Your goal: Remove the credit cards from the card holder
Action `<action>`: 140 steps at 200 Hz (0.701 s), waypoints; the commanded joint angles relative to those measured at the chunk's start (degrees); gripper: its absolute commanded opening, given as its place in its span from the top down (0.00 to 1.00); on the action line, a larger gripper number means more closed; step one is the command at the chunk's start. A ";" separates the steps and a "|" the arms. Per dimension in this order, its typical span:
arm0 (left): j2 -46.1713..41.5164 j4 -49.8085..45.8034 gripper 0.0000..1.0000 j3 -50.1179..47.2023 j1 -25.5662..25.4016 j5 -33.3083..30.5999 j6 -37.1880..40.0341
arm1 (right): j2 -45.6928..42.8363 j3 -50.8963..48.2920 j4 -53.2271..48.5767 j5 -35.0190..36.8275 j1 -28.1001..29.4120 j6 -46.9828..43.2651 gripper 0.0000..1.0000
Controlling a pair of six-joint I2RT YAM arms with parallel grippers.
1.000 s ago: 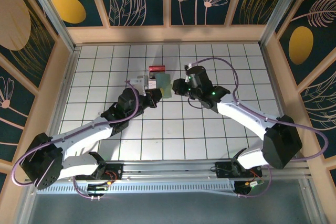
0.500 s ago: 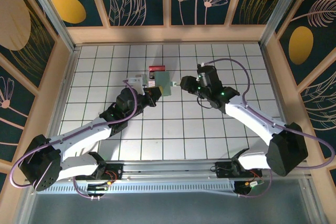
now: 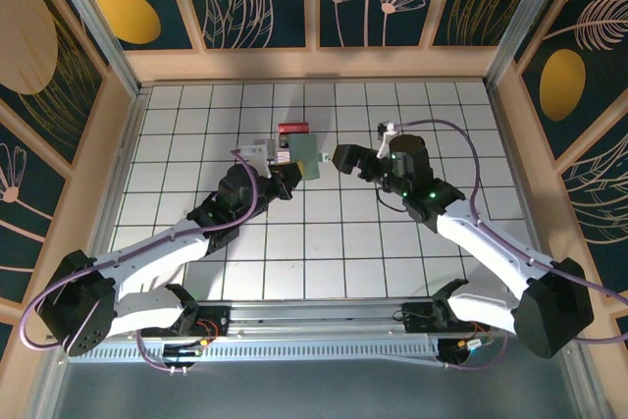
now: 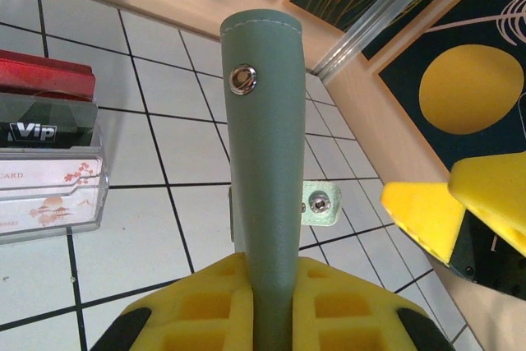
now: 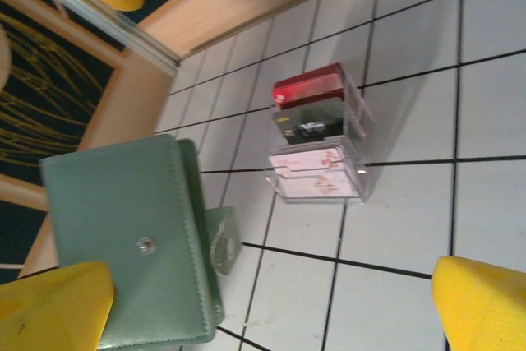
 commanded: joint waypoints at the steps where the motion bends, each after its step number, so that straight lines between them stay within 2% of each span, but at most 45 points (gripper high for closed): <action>1: 0.49 3.21 1.00 0.49 -0.31 0.46 0.65 | 0.56 -1.38 6.82 -4.53 -0.12 -0.47 0.01; 52: -0.13 5.24 1.00 -0.91 -0.30 2.50 0.20 | 5.82 -4.02 7.82 -5.49 0.65 2.75 0.01; 106: -2.43 6.00 1.00 -1.99 -0.28 2.56 0.98 | 3.60 -7.63 9.15 -6.53 -1.75 3.82 0.20; 111: -2.59 6.38 1.00 -2.10 -0.30 2.71 0.96 | 3.44 -7.86 9.15 -7.04 -3.55 3.84 0.22; 127: -2.94 7.78 1.00 -2.70 -0.31 3.37 0.69 | 3.27 -8.66 9.99 -9.18 -5.43 4.32 0.24; 140: -3.07 8.62 1.00 -2.97 -0.26 3.90 0.37 | 3.30 -9.52 11.65 -11.84 -6.76 4.54 0.21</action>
